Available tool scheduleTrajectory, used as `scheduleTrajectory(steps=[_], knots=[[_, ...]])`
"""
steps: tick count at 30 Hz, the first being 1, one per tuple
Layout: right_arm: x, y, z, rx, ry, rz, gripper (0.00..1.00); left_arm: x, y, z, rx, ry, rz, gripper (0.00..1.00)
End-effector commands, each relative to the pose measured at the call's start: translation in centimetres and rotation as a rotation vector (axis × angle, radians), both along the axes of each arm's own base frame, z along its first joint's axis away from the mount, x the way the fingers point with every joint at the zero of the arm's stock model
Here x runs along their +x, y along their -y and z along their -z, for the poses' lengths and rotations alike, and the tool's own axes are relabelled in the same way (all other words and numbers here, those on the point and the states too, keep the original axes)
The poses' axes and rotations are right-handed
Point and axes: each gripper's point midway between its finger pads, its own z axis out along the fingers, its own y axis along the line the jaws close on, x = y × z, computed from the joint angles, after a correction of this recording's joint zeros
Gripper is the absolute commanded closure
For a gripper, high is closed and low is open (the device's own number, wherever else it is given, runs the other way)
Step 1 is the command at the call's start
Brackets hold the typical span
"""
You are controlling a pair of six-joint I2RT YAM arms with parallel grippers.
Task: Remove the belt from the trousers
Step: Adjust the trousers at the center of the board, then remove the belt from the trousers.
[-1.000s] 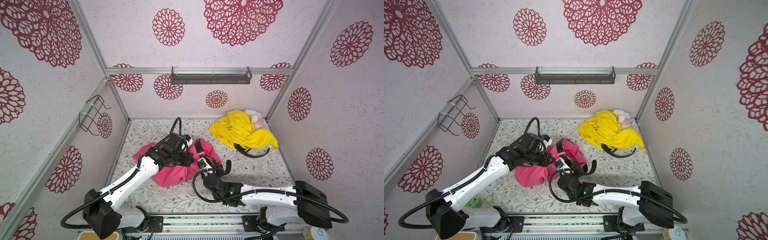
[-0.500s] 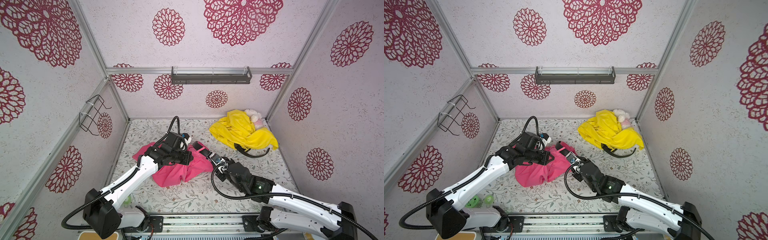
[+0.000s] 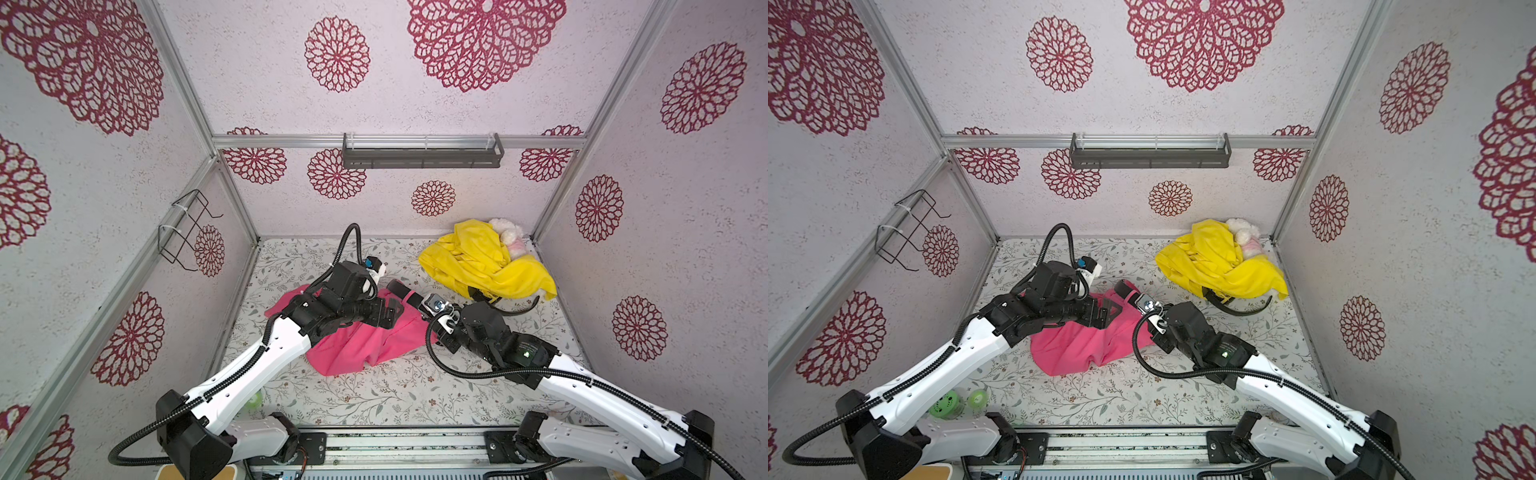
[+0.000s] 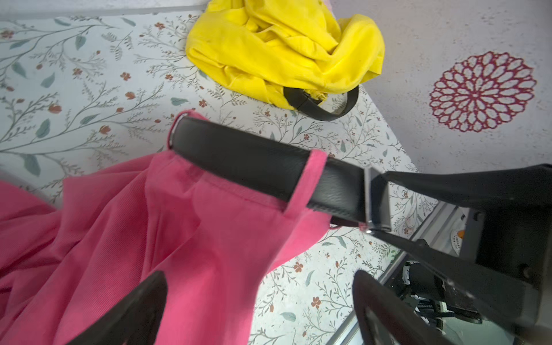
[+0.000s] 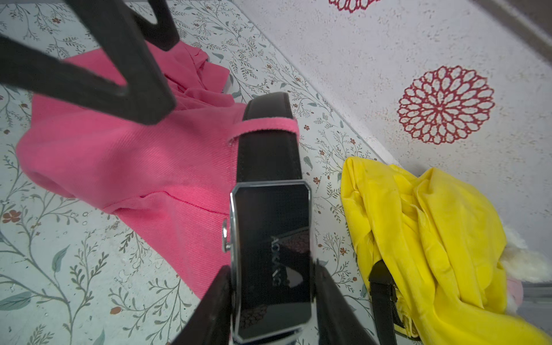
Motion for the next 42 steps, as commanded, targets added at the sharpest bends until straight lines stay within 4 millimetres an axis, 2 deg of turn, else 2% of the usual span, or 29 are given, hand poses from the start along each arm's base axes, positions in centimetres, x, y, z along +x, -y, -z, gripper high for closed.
scheduleTrajectory(steps=[1,6,9,11,15,17,20,25,28,32,42], knots=[[0.3,-0.8,-4.6,0.106,0.077,-0.031,0.7,1.5,0.9,1.3,0.048,0.02,-0.008,0.01],[0.0,-0.7,-5.0,0.118,0.072,-0.043,0.71,4.7,0.1,2.6,0.137,0.081,-0.104,0.06],[-0.2,-0.6,-4.8,0.12,0.062,-0.047,0.73,7.2,-1.7,3.9,0.163,0.077,-0.197,0.11],[-0.3,-0.5,-4.6,0.121,0.058,-0.049,0.73,8.8,-3.6,5.2,0.17,0.057,-0.268,0.15],[-0.1,-0.1,-4.4,0.12,0.056,-0.039,0.75,10.1,-6.8,7.7,0.167,0.002,-0.35,0.21],[0.2,-0.1,-3.8,0.112,0.044,-0.027,0.74,9.9,-7.0,8.1,0.118,-0.01,-0.337,0.25],[1.0,-0.5,-1.9,0.091,-0.002,-0.015,0.65,9.0,-6.0,8.1,0.049,-0.027,-0.298,0.26],[1.2,-2.5,1.5,0.098,-0.119,-0.039,0.45,6.3,-4.0,7.8,0.027,-0.037,-0.223,0.14],[0.2,-4.3,3.2,0.154,-0.22,-0.099,0.33,4.9,-4.4,8.2,0.046,-0.053,-0.231,0.13],[-1.2,-6.2,6.0,0.201,-0.335,-0.164,0.22,3.8,-5.9,8.6,0.075,-0.055,-0.266,0.13],[-2.5,-8.4,8.1,0.13,-0.318,-0.183,0.2,1.6,-8.1,8.5,0.088,-0.07,-0.314,0.13]])
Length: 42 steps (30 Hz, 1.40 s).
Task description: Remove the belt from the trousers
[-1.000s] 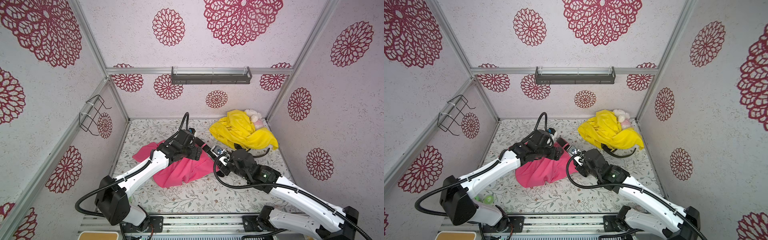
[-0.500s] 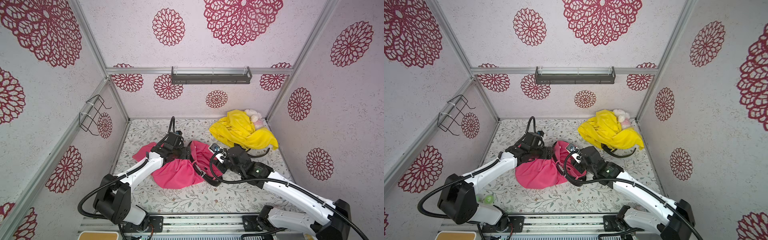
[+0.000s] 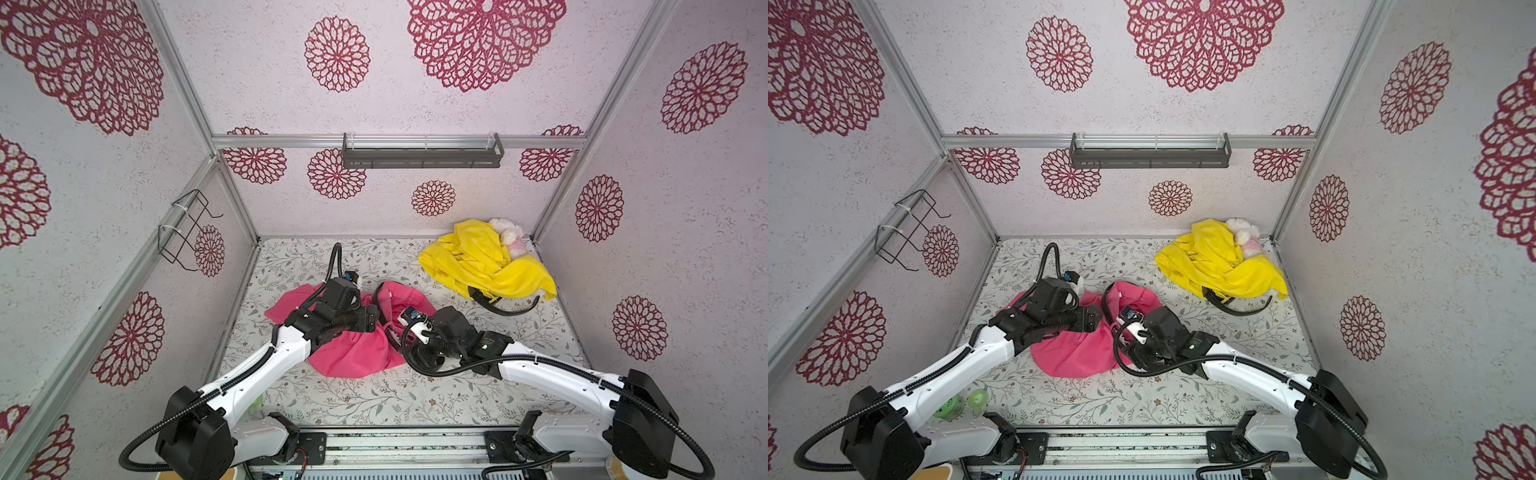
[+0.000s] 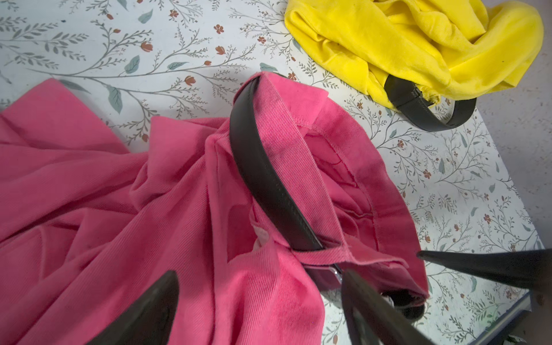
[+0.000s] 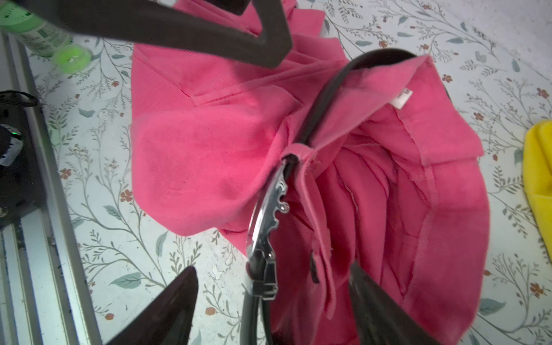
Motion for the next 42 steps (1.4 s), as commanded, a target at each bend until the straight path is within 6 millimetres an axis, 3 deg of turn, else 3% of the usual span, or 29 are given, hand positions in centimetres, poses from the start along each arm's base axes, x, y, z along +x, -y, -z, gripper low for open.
scheduleTrajectory(steps=[1,8,9,12,18,24,31,38,39,40,41,42], knots=[[0.4,-1.6,-0.6,0.01,0.034,0.0,0.21,-0.6,-1.0,0.3,0.004,-0.015,-0.042,0.13],[2.2,-1.9,3.1,-0.097,0.014,0.016,0.26,-1.5,-1.3,-0.1,-0.023,-0.014,-0.056,0.13],[2.5,-1.8,3.5,-0.099,0.002,0.019,0.31,-1.7,-1.3,-0.1,-0.026,-0.016,-0.055,0.13],[3.3,-1.0,3.4,-0.08,-0.021,0.035,0.64,-2.2,-0.7,0.3,-0.036,-0.027,-0.039,0.13],[2.6,0.5,0.4,-0.001,-0.03,-0.003,0.99,-3.1,2.8,1.3,-0.067,-0.045,0.051,0.1],[1.9,1.5,-2.5,0.083,-0.077,-0.037,1.0,-3.0,6.4,1.4,-0.093,-0.028,0.125,0.06],[1.2,2.2,-7.6,0.223,-0.088,-0.07,1.0,-1.5,7.1,2.2,-0.055,0.01,0.099,0.05],[0.3,2.6,-10.7,0.3,-0.093,-0.102,1.0,1.4,8.7,2.2,-0.051,0.093,0.087,0.03],[0.2,2.7,-11.0,0.307,-0.091,-0.103,1.0,1.9,9.0,2.0,-0.049,0.111,0.086,0.06],[0.2,2.8,-11.2,0.309,-0.089,-0.102,1.0,2.3,9.1,1.9,-0.037,0.129,0.086,0.17],[0.3,3.0,-11.3,0.309,-0.084,-0.093,1.0,2.7,8.9,1.9,-0.017,0.142,0.079,0.38],[0.6,3.4,-11.1,0.301,-0.083,-0.073,1.0,3.2,8.5,1.7,0.001,0.155,0.06,0.74]])
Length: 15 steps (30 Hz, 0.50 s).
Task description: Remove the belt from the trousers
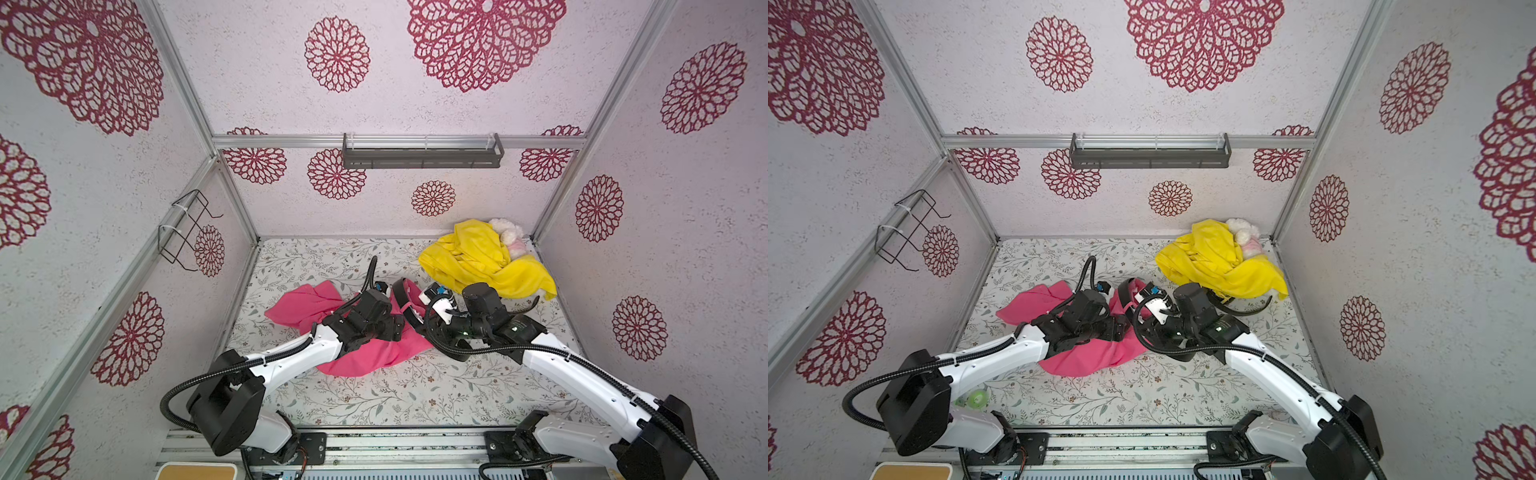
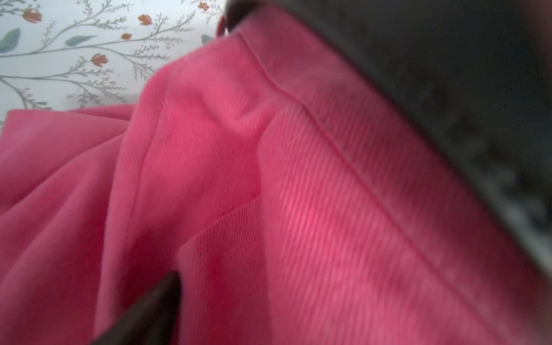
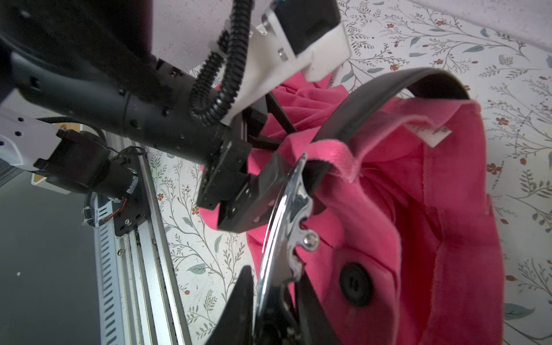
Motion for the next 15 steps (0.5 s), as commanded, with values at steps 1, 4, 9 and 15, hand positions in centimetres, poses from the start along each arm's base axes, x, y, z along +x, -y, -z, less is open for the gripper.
scheduleTrajectory(steps=[1,4,9,15], knots=[[0.0,0.2,-4.5,0.099,0.075,-0.011,1.0,2.6,-0.5,-2.5,0.025,0.127,-0.059,0.89],[0.9,1.7,-3.7,0.086,0.039,0.027,1.0,2.5,-3.8,-3.1,0.096,0.117,-0.113,1.0],[2.0,2.7,-2.1,0.065,-0.004,0.069,1.0,0.6,-12.3,-4.0,0.151,0.057,-0.209,1.0],[4.2,1.7,2.7,0.015,-0.13,0.117,0.99,-2.5,-11.4,-6.9,0.032,-0.007,-0.107,1.0]])
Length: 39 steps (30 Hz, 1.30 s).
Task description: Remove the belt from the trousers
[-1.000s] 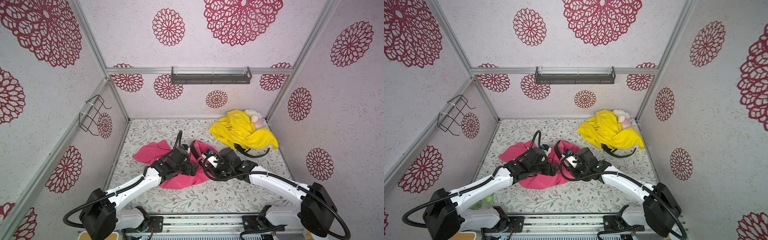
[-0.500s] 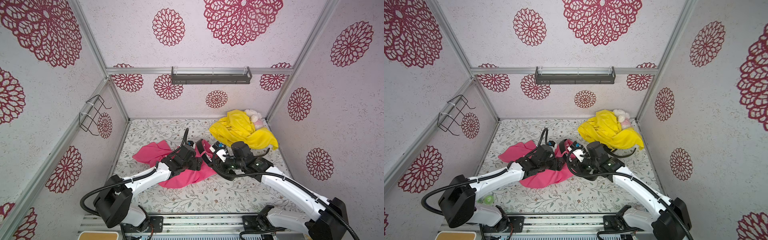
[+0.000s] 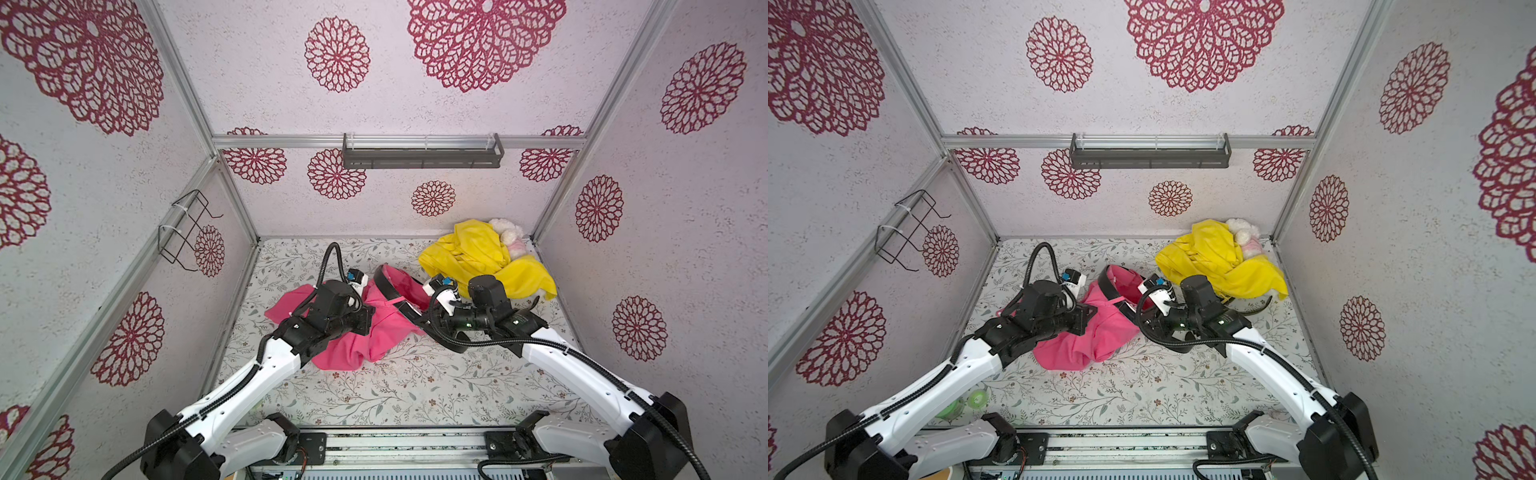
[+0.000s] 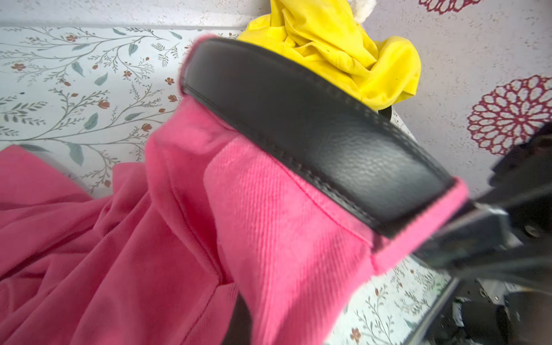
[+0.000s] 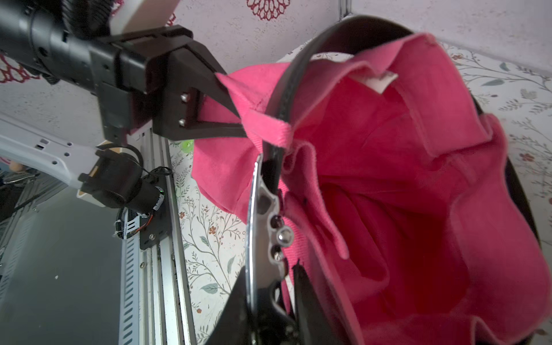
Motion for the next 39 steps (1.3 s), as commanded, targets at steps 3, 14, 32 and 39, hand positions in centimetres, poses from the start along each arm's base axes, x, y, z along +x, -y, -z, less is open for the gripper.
scheduleTrajectory(steps=[3,14,32,39], knots=[[3.5,2.2,4.6,-0.124,-0.105,0.201,0.62,-0.3,-2.3,0.7,0.069,-0.136,-0.088,1.0],[2.7,1.9,0.2,-0.268,0.297,0.413,0.02,0.1,0.9,-0.9,0.045,-0.221,-0.05,1.0],[3.7,-2.3,0.6,-0.452,0.608,0.571,0.03,-0.8,1.6,-4.1,-0.027,-0.186,-0.027,1.0],[5.1,-2.7,1.8,-0.523,0.682,0.605,0.03,-1.1,1.9,-4.8,-0.058,-0.177,-0.017,1.0]])
